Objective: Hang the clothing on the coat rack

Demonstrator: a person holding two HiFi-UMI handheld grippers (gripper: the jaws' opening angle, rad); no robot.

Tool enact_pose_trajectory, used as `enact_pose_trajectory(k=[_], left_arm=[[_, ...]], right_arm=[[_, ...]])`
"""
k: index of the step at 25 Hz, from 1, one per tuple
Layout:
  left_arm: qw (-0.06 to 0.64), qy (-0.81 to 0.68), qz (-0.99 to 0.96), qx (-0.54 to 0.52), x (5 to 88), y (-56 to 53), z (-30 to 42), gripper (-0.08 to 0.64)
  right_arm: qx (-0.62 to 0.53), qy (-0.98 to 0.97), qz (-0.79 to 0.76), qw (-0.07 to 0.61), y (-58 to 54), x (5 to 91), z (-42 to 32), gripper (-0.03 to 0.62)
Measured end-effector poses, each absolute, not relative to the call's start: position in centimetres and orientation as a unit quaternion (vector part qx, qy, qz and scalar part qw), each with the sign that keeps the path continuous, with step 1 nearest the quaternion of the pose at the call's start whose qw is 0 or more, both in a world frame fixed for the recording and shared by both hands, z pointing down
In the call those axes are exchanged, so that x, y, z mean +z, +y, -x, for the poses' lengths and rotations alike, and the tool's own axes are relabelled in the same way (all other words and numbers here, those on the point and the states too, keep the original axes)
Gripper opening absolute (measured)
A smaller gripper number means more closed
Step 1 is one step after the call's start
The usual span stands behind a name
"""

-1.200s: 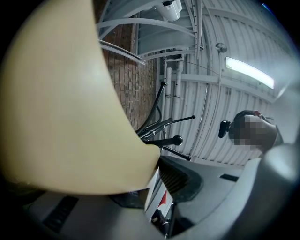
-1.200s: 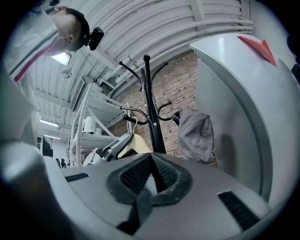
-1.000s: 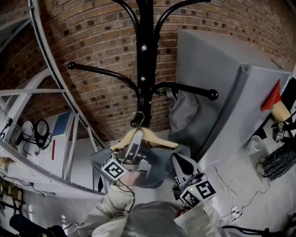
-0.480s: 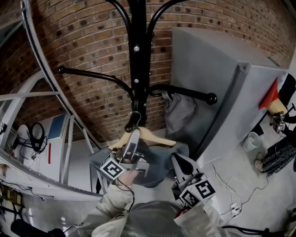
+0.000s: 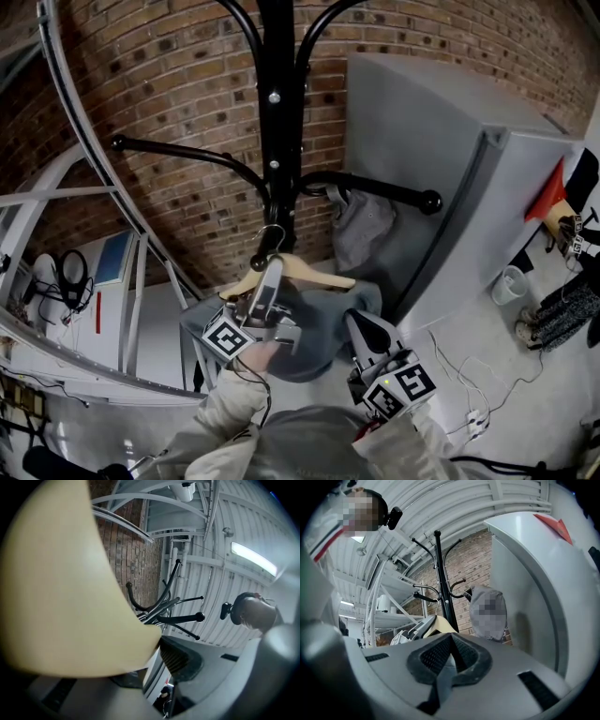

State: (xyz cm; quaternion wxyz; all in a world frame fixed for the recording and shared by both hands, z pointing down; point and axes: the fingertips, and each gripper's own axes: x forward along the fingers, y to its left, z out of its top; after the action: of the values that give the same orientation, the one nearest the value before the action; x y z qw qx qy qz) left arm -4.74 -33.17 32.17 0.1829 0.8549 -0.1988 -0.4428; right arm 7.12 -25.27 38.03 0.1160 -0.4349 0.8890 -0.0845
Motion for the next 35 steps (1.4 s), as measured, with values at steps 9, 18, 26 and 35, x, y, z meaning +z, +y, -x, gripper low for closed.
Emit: enact_pose_trajectory(k=[9, 18, 26, 35], left_arm=[[0.187, -0.185, -0.852, -0.453, 32.4, -33.6, 4.6, 0.132], [0.189, -0.195, -0.855, -0.442, 33.1, -33.3, 4.3, 0.138], [0.204, -0.231, -0.861, -0.405, 35.7, -33.3, 4.0, 0.137], [0.181, -0.270, -0.876, -0.357, 37.3, -32.0, 4.1, 0.137]], right_arm=[[-0.092, 0.887, 0.437, 0.115, -25.6, 38.3, -8.0, 0.023], [-0.100, 0.891, 0.428, 0.117, -25.6, 38.6, -8.3, 0.023], [-0.109, 0.894, 0.420, 0.115, -25.5, 39.0, -7.9, 0.023], [-0.116, 0.900, 0.405, 0.109, -25.2, 39.5, -7.0, 0.024]])
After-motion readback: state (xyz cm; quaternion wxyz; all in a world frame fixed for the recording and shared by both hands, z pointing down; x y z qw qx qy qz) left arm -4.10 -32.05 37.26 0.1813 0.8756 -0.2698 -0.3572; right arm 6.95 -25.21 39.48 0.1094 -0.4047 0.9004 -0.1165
